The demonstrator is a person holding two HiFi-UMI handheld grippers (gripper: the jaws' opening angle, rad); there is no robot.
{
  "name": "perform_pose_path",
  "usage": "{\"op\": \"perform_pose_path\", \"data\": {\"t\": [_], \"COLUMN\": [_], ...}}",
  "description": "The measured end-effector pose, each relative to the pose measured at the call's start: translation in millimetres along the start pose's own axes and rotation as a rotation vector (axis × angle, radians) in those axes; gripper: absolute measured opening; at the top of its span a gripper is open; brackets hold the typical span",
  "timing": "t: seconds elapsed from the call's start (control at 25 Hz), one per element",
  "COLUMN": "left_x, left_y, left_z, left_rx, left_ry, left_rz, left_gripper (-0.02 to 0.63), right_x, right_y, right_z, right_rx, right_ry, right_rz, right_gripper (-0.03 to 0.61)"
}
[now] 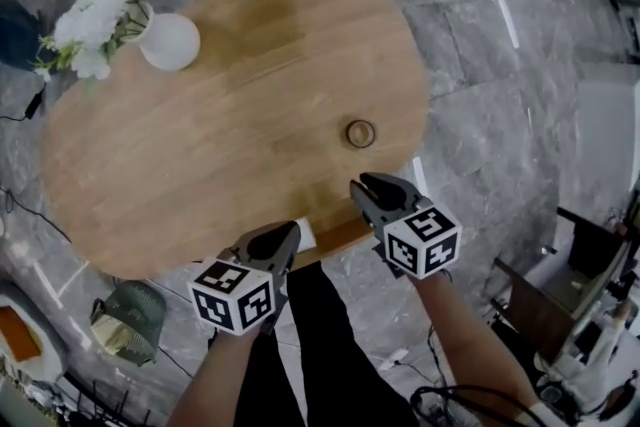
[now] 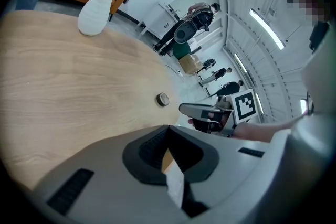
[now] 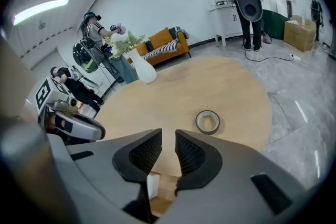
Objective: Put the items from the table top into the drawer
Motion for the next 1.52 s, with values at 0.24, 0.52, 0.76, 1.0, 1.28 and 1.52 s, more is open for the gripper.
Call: {"op": "perform_pose_path", "data": {"t": [0.24,0.52,0.76,1.0,1.28,1.52], "left_x": [0.7,1.8,6.4,13.5,22.8,22.8], "left_y": [-14.2,-21.4,-18.8,-13.1,-7.2,-5.8], "left_z": [3.4,4.5,-0.7,-9.0,-16.6,-17.6], "left_rx": [-0.016,-0.025,-0.038,-0.045,-0.052,-0.044], "left_ry": [-0.005,-0.002,0.039,0.067,0.099,0.093], "left_rz": [0.025,0.044,0.061,0.07,0.075,0.06], "left_gripper": [0.002,0.002,0.002,0.002,0.002,0.002], "right_x": [-21.7,-41.9,-53.3,-59.3,-61.9,-51.1], "right_y": [-15.5,-38.5,-57.1,-70.0,-82.1,-78.1], "right_z": [15.1,21.2,12.1,3.7,4.0,9.4], "right_rx": [0.056,0.158,0.247,0.295,0.36,0.335], "right_ry": [0.104,0.263,0.324,0.364,0.466,0.465], "right_rz": [0.009,0.0,-0.024,-0.076,-0.148,-0.143], "right_gripper": [0.106,0.114,0.115,0.115,0.06,0.058]}}
Point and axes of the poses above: the fingertips, and each gripper's own axes: y backward along the fingers, x to its left, z out of its top, the point moved 3 cm from there along y, backward along the fingers, and after that the axes turned 1 degree about -x, right-handed, at the moved point
